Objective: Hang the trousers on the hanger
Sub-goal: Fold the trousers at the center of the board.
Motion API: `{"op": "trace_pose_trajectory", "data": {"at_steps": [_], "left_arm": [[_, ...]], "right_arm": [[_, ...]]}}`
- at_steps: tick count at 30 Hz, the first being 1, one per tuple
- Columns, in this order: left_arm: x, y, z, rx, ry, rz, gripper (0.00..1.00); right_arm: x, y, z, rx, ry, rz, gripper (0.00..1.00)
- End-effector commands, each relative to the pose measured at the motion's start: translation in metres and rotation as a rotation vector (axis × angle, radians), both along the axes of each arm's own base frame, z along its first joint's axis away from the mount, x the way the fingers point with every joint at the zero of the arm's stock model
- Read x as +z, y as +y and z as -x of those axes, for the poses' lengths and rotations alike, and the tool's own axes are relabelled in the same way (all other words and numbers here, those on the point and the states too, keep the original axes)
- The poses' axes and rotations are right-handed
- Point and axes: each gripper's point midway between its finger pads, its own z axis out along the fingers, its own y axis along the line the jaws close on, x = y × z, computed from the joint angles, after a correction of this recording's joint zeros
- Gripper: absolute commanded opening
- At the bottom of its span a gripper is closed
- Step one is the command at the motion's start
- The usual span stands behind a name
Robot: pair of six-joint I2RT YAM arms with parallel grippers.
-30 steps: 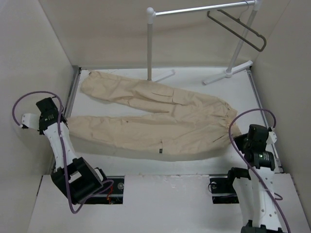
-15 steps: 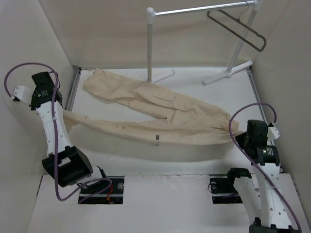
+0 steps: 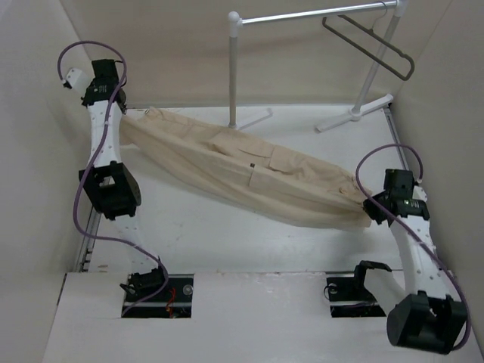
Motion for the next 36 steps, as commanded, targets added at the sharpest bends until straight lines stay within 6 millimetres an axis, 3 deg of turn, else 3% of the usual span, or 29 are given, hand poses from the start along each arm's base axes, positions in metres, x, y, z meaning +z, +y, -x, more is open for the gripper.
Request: {"op": "trace_pose_trajectory", "data": {"at_steps": [1,7,12,15,18,21,23,25,28,29,32,36], "left_arm": [[0.046,0.007,-0.030,0.002,-0.094,-0.102,0.00],[0.039,-0.005,-0.088,-0.055,-0.164,-0.117,0.00],[0.037,-0.015,-0.144,-0.097,-0.319,-0.141,0.01],[0.021,-0.013,-0.168,-0.105,-0.364,-0.154,0.04],[0.001,-0.019,-0.195,-0.146,-0.428,-0.143,0.16],[-0.014,-0.026,-0.203,-0.161,-0.436,-0.143,0.43],[-0.010,-0.027,-0.201,-0.163,-0.446,-0.139,0.59],[0.007,-0.019,-0.194,-0.158,-0.462,-0.149,0.68],[0.024,0.006,-0.163,-0.123,-0.432,-0.160,0.72],[0.020,0.013,-0.148,-0.110,-0.407,-0.149,0.72],[-0.013,0.022,-0.096,-0.082,-0.325,-0.100,0.72],[-0.090,0.011,-0.028,-0.048,-0.269,0.093,0.71]], "right_arm": [[0.033,-0.022,-0.050,-0.021,-0.125,0.063,0.01],[0.048,-0.042,-0.102,-0.037,-0.133,0.064,0.00],[0.030,-0.054,-0.142,-0.036,-0.063,0.060,0.00],[0.011,-0.062,-0.157,-0.043,-0.018,0.055,0.00],[-0.001,-0.070,-0.169,-0.066,-0.007,0.059,0.01],[-0.005,-0.075,-0.178,-0.081,0.000,0.070,0.08],[-0.004,-0.077,-0.182,-0.094,-0.002,0.073,0.13],[-0.003,-0.072,-0.186,-0.081,-0.006,0.084,0.19],[0.002,-0.068,-0.190,-0.064,-0.021,0.091,0.29],[0.005,-0.067,-0.191,-0.056,-0.029,0.098,0.34],[0.017,-0.064,-0.194,-0.012,-0.067,0.111,0.54],[0.033,-0.063,-0.185,0.024,-0.116,0.142,0.75]]}}
